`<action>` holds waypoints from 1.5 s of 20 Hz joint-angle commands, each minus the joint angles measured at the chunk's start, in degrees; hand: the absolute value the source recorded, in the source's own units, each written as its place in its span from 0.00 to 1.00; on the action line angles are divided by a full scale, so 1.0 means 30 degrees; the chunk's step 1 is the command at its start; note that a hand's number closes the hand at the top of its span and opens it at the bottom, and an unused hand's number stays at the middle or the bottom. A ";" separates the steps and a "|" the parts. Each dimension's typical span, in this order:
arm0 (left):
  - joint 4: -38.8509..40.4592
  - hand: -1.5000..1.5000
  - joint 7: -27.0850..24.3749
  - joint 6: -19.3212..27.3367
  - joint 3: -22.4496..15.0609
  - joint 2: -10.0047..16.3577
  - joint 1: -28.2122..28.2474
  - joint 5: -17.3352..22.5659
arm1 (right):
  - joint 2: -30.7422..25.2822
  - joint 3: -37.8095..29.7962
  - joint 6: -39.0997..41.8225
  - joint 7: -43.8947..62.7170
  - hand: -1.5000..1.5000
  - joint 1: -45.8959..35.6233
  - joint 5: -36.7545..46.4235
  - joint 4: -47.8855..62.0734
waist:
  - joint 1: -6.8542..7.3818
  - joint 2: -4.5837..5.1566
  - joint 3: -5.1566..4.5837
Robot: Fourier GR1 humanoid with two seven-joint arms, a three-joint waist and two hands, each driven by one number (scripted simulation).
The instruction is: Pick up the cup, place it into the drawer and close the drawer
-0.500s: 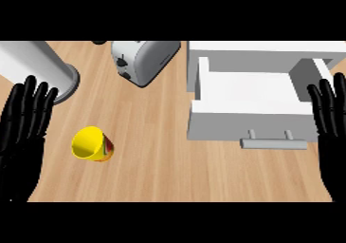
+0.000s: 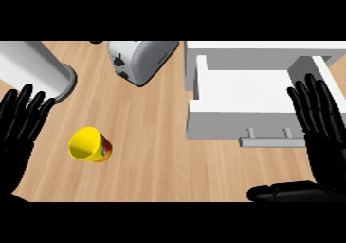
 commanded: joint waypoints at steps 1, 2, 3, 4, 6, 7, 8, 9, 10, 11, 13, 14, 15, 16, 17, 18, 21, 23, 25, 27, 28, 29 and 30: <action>0.1452 0.00 0.0406 -0.2001 0.2143 0.1101 0.1093 0.3634 | -0.0822 -0.0333 0.1332 0.0073 0.00 0.0380 -0.0879 0.0980 | 0.0067 -0.0011 0.0016; 0.2643 0.00 0.0804 -0.1954 0.1878 0.1155 -0.0365 0.3577 | -0.0589 -0.0496 0.0850 0.0533 0.00 -0.0820 -0.0671 0.1538 | -0.0038 0.0006 0.0019; 0.3026 0.00 0.0457 -0.2355 0.1874 0.1040 0.0139 0.3476 | -0.0756 -0.0610 0.1186 0.0645 0.00 -0.1182 -0.1033 0.1577 | -0.0022 -0.0004 0.0019; 0.4672 0.00 -0.0396 -0.2095 0.1388 0.0502 -0.1173 0.2373 | -0.1056 -0.1267 0.1669 -0.0023 0.00 -0.1220 -0.1545 0.2589 | -0.0118 0.0020 0.0022; 0.4508 0.00 0.0589 -0.2522 0.2213 0.1372 -0.0876 0.2974 | -0.0816 -0.0881 0.1296 0.0634 0.00 -0.2353 -0.0896 0.3078 | -0.0025 -0.0006 0.0023; 0.5419 0.00 0.0199 -0.2423 0.2873 0.1699 -0.1246 0.2656 | -0.1439 -0.2056 0.1464 0.1792 0.00 -0.2972 -0.2013 0.2377 | -0.0063 -0.0005 0.0020; 0.5909 0.00 -0.0266 -0.2896 0.2803 0.1626 -0.1041 0.2109 | -0.0367 -0.0763 0.1101 -0.0532 0.00 -0.1391 -0.0502 0.3003 | -0.0071 -0.0012 0.0024; 0.7146 0.00 -0.1058 -0.2784 0.2462 0.1297 -0.1498 0.1204 | -0.1554 -0.2132 0.2341 -0.1214 0.00 -0.2244 -0.1606 0.4633 | -0.0088 0.0023 0.0025; 0.7779 0.00 -0.1995 -0.3530 0.2132 0.0913 -0.1023 0.0664 | -0.1017 -0.1427 0.1528 0.0866 0.00 -0.2147 -0.1427 0.2313 | -0.0114 -0.0014 0.0018; 0.8146 0.00 -0.1367 -0.3238 0.2990 0.1556 -0.1682 0.1182 | -0.0991 -0.1731 0.1672 0.0145 0.00 -0.2232 -0.1522 0.3118 | -0.0094 -0.0013 0.0023; 0.9094 0.00 -0.2208 -0.1905 0.1483 0.0303 -0.2564 -0.1260 | -0.0776 -0.1440 0.1279 0.0576 0.00 -0.3736 -0.1205 0.3926 | -0.0108 0.0003 0.0021; 0.8802 0.00 -0.2970 -0.3432 0.2168 0.0877 -0.0620 -0.0712 | -0.1217 -0.1706 0.1533 0.1791 0.00 -0.3006 -0.1721 0.2064 | -0.0081 -0.0031 0.0018; 0.9812 0.00 -0.3541 -0.3240 0.2075 0.0659 -0.1353 -0.1304 | -0.0600 -0.1313 0.1344 -0.0795 0.00 -0.2136 -0.0526 0.3561 | -0.0090 -0.0015 0.0023; 1.1226 0.00 -0.3672 -0.3115 0.2043 0.0772 -0.2251 -0.1613 | -0.1230 -0.2139 0.1395 0.0357 0.00 -0.4556 -0.1199 0.4557 | -0.0081 0.0011 0.0018; 1.1540 0.00 -0.4388 -0.4007 0.2783 0.1376 -0.1380 -0.1330 | -0.0530 -0.1080 0.1199 0.0043 0.00 -0.2013 -0.0571 0.2495 | -0.0123 -0.0021 0.0019; 1.3860 0.00 -0.4812 -0.3309 0.2560 0.1189 -0.3374 -0.2187 | -0.1511 -0.2202 0.2028 0.1188 0.00 -0.3561 -0.2063 0.3003 | -0.0220 0.0013 0.0013; 1.4798 0.00 -0.6379 -0.3287 0.2442 0.0915 -0.2646 -0.3256 | -0.0928 -0.1701 0.1395 0.0706 0.00 -0.3454 -0.1104 0.3049 | -0.0120 -0.0015 0.0019; 1.6373 0.00 -0.7618 -0.3297 0.2289 0.0919 -0.2417 -0.4213 | -0.1564 -0.2624 0.1769 0.0608 0.00 -0.3644 -0.1589 0.3608 | -0.0153 0.0001 0.0016; 1.7761 0.00 -0.7560 -0.3945 0.2933 0.1687 -0.3276 -0.3648 | -0.1495 -0.2463 0.2046 0.0336 0.00 -0.3509 -0.1537 0.3672 | -0.0120 -0.0009 0.0020; 1.7845 0.00 -0.8295 -0.4090 0.2647 0.1669 -0.2710 -0.4264 | -0.0973 -0.2198 0.1301 0.1042 0.00 -0.3828 -0.1354 0.3158 | -0.0083 -0.0021 0.0022; 2.2059 0.00 -1.0751 -0.4277 0.2913 0.2044 -0.4427 -0.5247 | -0.1469 -0.2541 0.1920 0.0906 0.00 -0.4502 -0.1853 0.4282 | -0.0235 0.0054 0.0000; 2.2098 0.00 -1.1513 -0.3621 0.2724 0.1618 -0.3988 -0.5775 | -0.1511 -0.2685 0.1827 0.0633 0.00 -0.4143 -0.1643 0.3828 | -0.0188 0.0019 0.0009; 2.2805 0.00 -1.1616 -0.3060 0.2482 0.1334 -0.4878 -0.6147 | -0.1723 -0.2810 0.1982 0.1507 0.00 -0.4925 -0.2194 0.3655 | -0.0189 0.0013 0.0009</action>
